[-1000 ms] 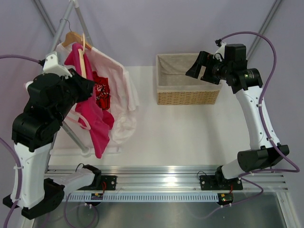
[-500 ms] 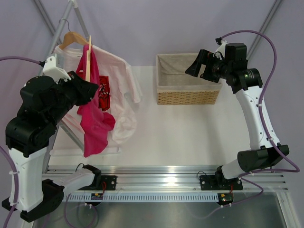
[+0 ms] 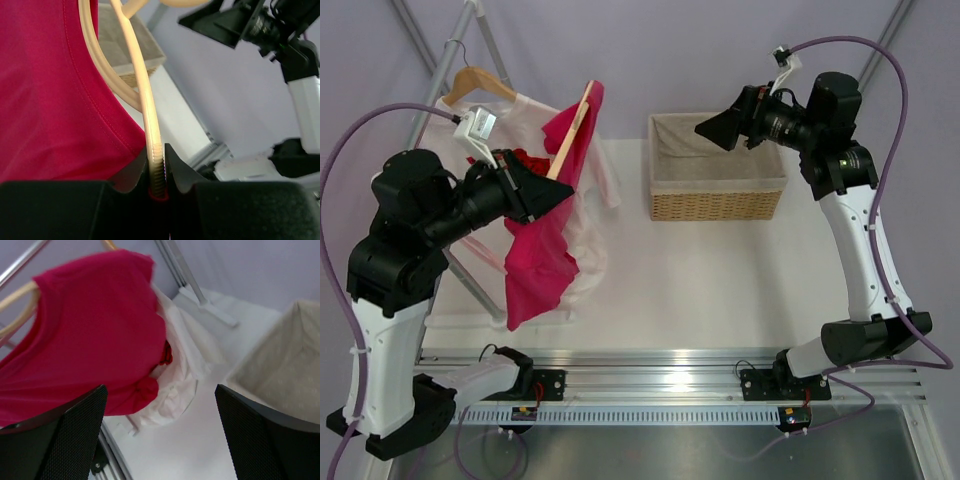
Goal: Remove the t-shirt from the hanger
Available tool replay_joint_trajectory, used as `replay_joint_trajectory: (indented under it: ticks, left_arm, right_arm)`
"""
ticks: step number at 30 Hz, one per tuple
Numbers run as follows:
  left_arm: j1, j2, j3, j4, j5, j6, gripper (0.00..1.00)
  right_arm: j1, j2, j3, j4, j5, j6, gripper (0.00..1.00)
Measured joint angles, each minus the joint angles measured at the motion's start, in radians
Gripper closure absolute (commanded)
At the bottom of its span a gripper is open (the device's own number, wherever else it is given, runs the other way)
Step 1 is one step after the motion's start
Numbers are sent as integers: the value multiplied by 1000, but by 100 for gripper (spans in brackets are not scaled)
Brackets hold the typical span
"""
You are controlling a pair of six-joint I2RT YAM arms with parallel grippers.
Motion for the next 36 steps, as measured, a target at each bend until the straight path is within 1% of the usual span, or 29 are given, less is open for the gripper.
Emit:
replay_joint_trajectory:
  ticks: [2, 4, 5, 7, 12, 15, 17, 22, 27, 33, 36]
  left_arm:
    - [0, 19, -2, 22, 69, -11, 100]
    - [0, 45, -3, 41, 122, -18, 100]
    - [0, 56, -6, 48, 142, -20, 100]
    - [0, 72, -11, 56, 180, -21, 100]
    - [0, 90, -12, 85, 301, -47, 100]
    - [0, 95, -21, 145, 397, -94, 100]
    - [0, 97, -32, 193, 457, -127, 100]
    - [0, 117, -38, 276, 571, -195, 100]
    - [-16, 133, -89, 402, 642, -296, 100]
    - [-38, 191, -107, 509, 699, -371, 100]
    - [-47, 221, -107, 555, 718, -405, 100]
  right_arm:
    - [0, -10, 11, 97, -54, 5, 7]
    - [1, -4, 60, 162, -121, 19, 12]
    - [2, 4, 91, 185, -151, 29, 12]
    - [3, 11, 128, 248, -210, 48, 13]
    - [4, 5, 129, 369, -349, 108, 15]
    - [4, 13, 129, 417, -435, 159, 15]
    - [5, 16, 117, 465, -482, 202, 14]
    - [5, 12, 91, 542, -529, 264, 13]
    - [10, 11, 108, 600, -537, 301, 11]
    - [23, 69, 246, 711, -552, 396, 7]
    - [34, 91, 283, 750, -562, 430, 5]
